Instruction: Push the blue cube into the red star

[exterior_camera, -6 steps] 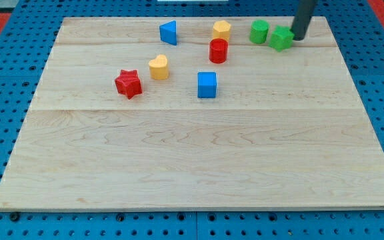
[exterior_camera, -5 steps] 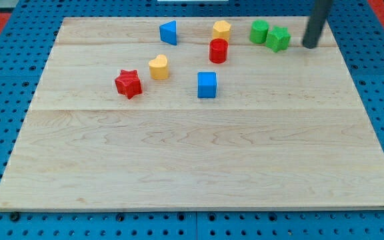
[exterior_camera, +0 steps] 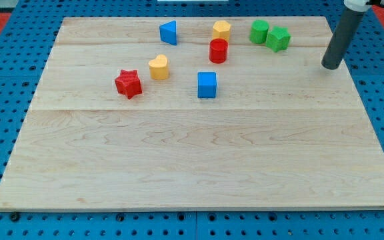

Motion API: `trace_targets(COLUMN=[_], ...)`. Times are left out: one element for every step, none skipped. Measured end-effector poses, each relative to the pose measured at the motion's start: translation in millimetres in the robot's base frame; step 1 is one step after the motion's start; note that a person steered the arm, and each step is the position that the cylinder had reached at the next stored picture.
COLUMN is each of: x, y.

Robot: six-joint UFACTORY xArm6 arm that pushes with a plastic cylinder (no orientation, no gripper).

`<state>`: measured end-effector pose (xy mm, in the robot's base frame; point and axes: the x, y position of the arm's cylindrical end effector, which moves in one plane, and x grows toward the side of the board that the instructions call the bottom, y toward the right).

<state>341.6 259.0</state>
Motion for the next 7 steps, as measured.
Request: trace_targets(x=[0,2,2,2,2,2,2], y=[0,-31,-50,-50,-50,-52,-118])
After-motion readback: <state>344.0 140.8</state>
